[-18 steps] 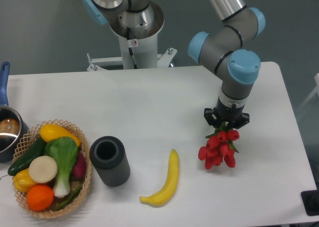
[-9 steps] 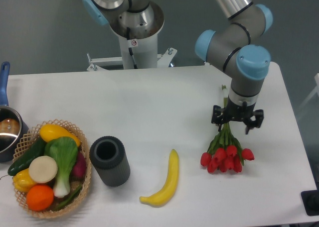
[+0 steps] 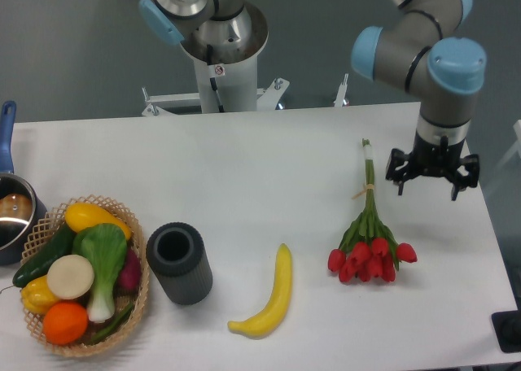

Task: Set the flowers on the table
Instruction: 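Open the gripper and lift it away from the tulip stems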

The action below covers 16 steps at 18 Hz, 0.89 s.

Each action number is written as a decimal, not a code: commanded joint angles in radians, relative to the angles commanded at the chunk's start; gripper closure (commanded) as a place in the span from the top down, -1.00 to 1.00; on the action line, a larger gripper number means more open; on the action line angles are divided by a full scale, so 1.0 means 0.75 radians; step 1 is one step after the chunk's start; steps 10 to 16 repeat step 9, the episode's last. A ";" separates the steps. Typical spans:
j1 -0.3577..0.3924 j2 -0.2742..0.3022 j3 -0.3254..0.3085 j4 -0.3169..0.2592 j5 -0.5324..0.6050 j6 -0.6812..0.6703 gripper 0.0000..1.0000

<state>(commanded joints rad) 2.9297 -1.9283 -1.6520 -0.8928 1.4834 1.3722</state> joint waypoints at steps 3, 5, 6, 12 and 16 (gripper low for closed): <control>0.070 0.010 -0.021 -0.002 0.000 0.205 1.00; 0.102 0.010 -0.025 -0.002 -0.002 0.279 1.00; 0.115 0.010 -0.025 -0.002 -0.002 0.299 1.00; 0.123 0.010 -0.027 -0.002 0.000 0.308 1.00; 0.123 0.010 -0.027 -0.002 0.000 0.308 1.00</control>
